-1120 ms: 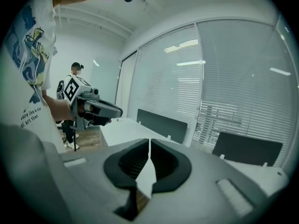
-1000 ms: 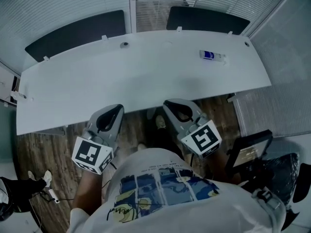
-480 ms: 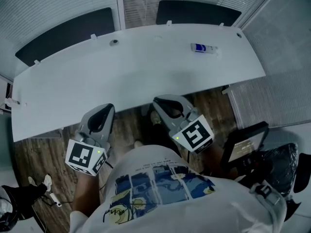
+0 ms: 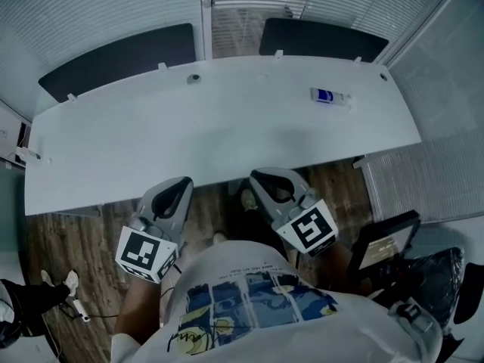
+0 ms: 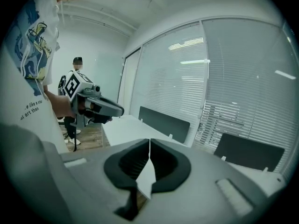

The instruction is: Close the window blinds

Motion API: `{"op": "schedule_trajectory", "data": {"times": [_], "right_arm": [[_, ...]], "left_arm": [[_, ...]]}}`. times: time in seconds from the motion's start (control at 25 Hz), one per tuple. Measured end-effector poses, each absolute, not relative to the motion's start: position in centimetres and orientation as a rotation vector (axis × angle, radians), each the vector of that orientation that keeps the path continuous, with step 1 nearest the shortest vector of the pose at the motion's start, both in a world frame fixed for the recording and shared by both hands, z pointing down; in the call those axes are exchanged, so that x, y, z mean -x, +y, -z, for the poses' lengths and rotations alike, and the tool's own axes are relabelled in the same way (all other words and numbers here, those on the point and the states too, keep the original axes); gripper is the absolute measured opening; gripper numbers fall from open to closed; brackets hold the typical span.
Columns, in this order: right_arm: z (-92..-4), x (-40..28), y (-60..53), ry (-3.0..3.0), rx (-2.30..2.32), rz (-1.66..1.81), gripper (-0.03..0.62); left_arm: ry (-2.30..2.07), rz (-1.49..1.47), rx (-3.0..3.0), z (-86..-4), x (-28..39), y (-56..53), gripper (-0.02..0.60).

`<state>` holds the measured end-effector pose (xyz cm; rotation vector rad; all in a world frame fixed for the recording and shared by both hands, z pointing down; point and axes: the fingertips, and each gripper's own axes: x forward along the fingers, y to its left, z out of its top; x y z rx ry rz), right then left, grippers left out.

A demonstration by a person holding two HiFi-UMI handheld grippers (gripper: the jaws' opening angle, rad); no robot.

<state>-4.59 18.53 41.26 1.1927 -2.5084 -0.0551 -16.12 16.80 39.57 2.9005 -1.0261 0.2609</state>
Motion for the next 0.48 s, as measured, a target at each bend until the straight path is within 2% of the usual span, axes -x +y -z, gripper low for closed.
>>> {"op": "schedule_trajectory", "data": {"times": [0.48], "right_arm": [[-40.3,6.1,19.0,-2.500,-1.144,0.093,0.006]], "left_arm": [[-1.086,-0.228,-2.865,-38.8,17.9,18.6,0.005]]}}
